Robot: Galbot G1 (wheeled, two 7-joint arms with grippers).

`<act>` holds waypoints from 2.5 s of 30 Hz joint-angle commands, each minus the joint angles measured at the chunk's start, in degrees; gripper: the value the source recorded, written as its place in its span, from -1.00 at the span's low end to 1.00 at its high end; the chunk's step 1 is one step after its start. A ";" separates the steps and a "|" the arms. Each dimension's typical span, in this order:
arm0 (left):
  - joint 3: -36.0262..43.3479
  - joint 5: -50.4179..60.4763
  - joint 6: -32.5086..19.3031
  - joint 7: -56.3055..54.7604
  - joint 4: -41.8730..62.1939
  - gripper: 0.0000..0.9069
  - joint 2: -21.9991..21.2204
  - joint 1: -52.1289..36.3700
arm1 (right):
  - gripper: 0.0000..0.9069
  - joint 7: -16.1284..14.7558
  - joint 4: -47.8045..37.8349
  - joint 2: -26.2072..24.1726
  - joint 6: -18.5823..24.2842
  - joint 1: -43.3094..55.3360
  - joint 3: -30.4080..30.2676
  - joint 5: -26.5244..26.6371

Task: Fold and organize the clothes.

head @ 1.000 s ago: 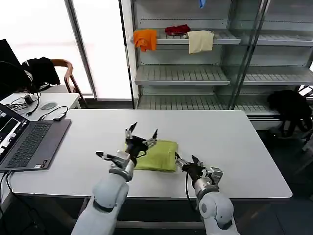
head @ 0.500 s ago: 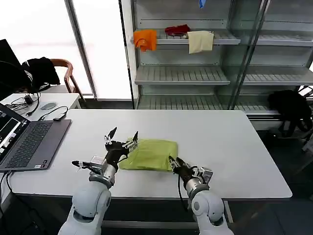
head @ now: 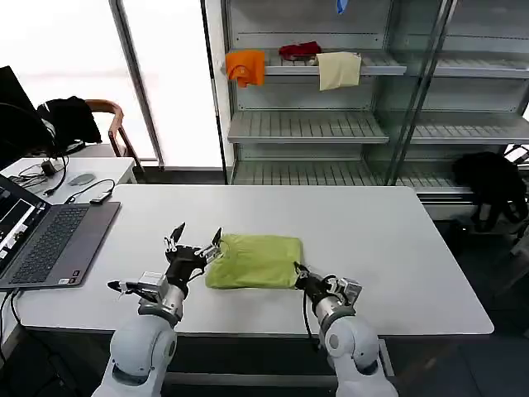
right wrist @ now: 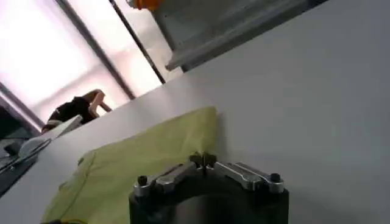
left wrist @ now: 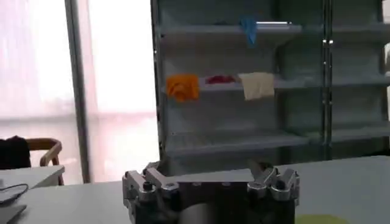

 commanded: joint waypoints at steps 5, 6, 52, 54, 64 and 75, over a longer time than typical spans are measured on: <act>-1.26 -0.24 -0.18 0.36 -0.13 1.00 -0.09 1.92 | 1.00 -1.13 2.13 -1.43 -0.14 -1.93 1.49 -2.32; -1.34 -0.28 -0.22 0.35 -0.19 1.00 -0.15 2.18 | 1.00 -1.56 2.73 -1.51 -0.14 -2.41 1.57 -2.75; -8.52 -8.46 -1.60 0.70 5.59 1.00 6.74 2.56 | 1.00 -12.09 10.13 -17.66 3.75 -8.27 14.06 -28.46; -8.51 -9.55 -1.59 0.81 5.70 1.00 6.75 2.56 | 1.00 -13.00 10.34 -17.86 4.69 -8.15 14.29 -27.92; -7.83 -10.98 -1.97 0.82 6.38 1.00 5.82 2.35 | 1.00 -14.70 9.93 -18.54 4.90 -7.82 14.68 -24.68; -7.79 -13.81 -1.50 0.78 6.48 1.00 5.62 2.52 | 1.00 -13.05 10.18 -18.38 2.77 -7.26 13.54 -23.72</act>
